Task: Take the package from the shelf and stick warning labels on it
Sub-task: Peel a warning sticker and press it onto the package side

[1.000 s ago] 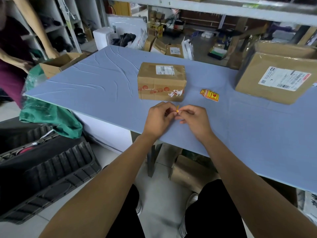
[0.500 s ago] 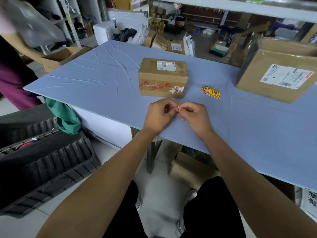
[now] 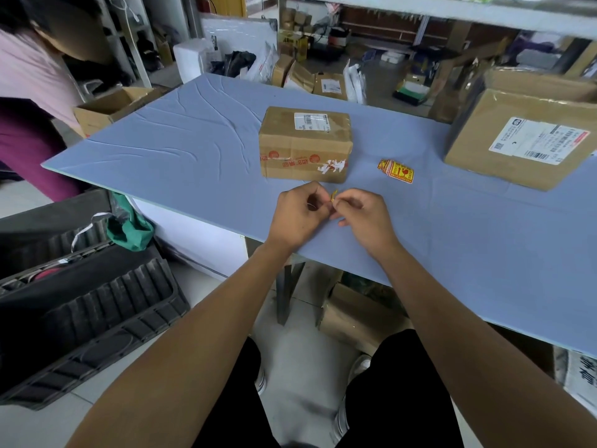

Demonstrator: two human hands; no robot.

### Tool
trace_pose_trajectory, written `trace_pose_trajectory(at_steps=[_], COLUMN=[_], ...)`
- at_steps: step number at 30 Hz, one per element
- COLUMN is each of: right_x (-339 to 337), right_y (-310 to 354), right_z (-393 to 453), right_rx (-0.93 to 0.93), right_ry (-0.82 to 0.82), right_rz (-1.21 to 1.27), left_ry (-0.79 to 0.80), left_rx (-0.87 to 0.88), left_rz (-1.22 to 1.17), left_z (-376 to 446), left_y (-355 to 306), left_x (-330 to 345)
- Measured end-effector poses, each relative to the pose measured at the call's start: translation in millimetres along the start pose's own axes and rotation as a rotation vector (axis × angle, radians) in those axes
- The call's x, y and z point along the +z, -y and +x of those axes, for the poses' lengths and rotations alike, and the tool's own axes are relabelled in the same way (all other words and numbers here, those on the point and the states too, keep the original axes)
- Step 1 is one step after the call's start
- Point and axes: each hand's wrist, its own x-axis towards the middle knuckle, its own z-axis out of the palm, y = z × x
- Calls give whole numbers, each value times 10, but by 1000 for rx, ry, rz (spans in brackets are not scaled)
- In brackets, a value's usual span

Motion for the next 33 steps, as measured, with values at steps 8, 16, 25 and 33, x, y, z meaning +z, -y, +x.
trace_pose_trajectory(at_steps=[8, 16, 25, 33], right_x=[-8, -13, -38, -566], right_y=[-9, 3, 40, -133], right_z=[1, -7, -32, -9], right_rx=[-17, -28, 5, 138], right_ry=[-2, 11, -56, -336], right_rz=[-23, -42, -98, -237], left_ry=[11, 6, -92, -123], left_rx=[14, -11, -84, -145], left_rz=[-10, -36, -21, -179], left_z=[7, 18, 45, 56], left_y=[26, 23, 40, 55], left_x=[14, 4, -26, -54])
